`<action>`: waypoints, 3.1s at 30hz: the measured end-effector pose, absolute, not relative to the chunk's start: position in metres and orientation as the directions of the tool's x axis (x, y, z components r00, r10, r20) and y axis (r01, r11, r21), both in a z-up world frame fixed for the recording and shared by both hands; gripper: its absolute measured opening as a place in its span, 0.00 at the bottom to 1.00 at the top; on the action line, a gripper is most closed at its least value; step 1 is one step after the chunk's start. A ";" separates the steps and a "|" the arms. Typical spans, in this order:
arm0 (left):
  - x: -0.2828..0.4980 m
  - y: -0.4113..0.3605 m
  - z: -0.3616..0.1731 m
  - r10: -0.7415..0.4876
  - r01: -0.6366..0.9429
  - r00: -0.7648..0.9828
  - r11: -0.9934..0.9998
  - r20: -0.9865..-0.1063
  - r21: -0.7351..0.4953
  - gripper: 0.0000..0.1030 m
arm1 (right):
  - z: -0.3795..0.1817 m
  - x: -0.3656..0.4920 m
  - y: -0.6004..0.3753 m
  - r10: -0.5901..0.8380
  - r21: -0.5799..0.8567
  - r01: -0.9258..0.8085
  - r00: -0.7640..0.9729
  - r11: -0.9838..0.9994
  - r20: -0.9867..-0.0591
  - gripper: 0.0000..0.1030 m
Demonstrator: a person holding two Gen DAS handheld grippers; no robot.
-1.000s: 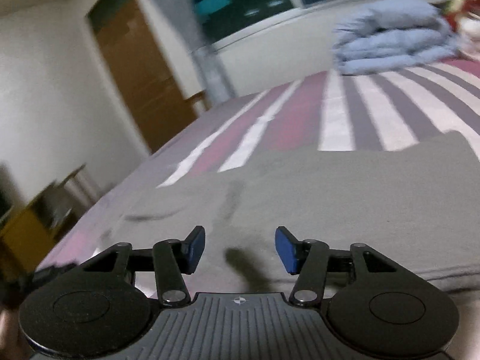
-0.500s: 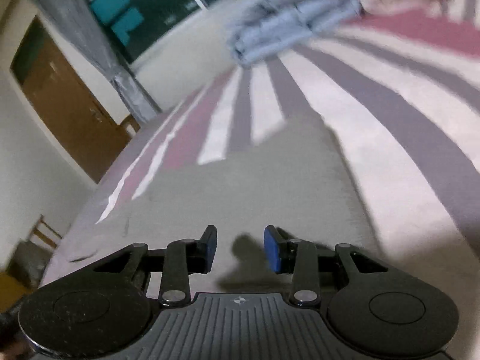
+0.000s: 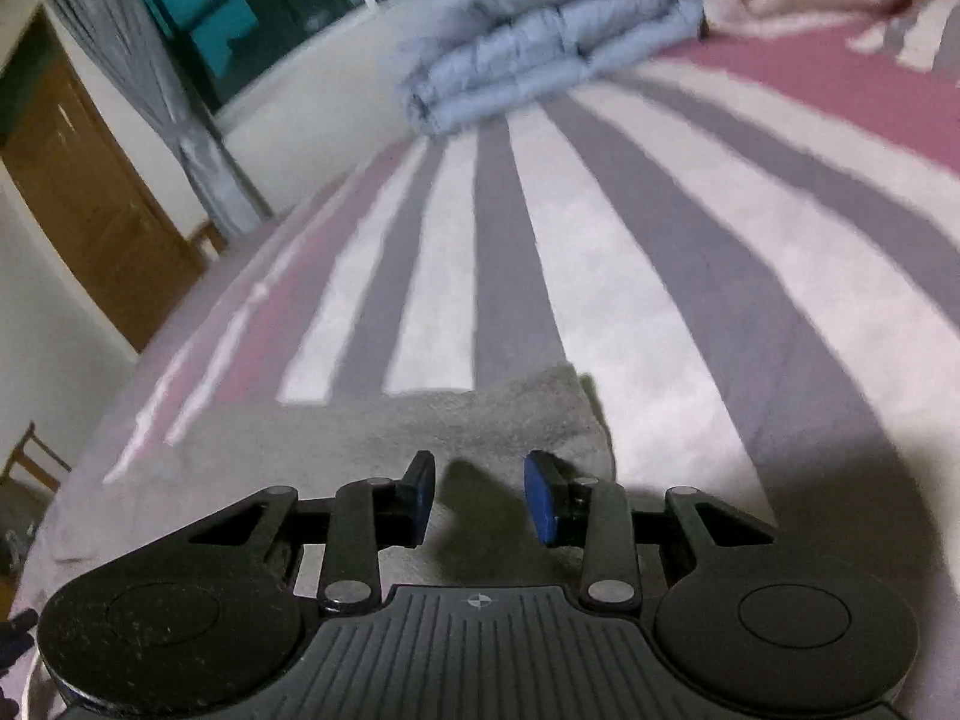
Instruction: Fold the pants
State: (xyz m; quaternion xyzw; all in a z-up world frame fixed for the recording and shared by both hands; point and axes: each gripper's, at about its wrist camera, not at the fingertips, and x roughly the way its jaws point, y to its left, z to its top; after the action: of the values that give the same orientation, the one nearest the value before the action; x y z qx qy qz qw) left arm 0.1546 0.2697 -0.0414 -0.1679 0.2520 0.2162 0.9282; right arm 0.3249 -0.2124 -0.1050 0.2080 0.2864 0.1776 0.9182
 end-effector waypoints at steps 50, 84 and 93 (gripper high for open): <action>0.210 0.363 -0.111 -0.139 -0.236 0.902 0.634 -0.409 -0.736 0.29 | -0.115 0.228 -0.244 0.357 0.552 -0.101 0.853 0.828 -0.380 0.43; 0.228 0.120 0.026 -0.191 0.047 0.923 0.917 -0.334 -0.395 0.26 | -0.098 0.234 -0.355 0.311 0.682 0.019 0.880 0.731 -0.358 0.43; 0.250 -0.005 0.004 -0.266 0.182 0.869 0.956 -0.417 -0.230 0.26 | -0.107 0.222 -0.404 0.258 0.717 0.100 0.891 0.690 -0.373 0.43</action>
State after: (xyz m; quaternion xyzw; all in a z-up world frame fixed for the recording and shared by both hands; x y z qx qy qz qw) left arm 0.2505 -0.0051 0.0042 -0.0921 0.2275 -0.1162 0.9624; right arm 0.2222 -0.4037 -0.1067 0.3913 0.2287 0.0443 0.8903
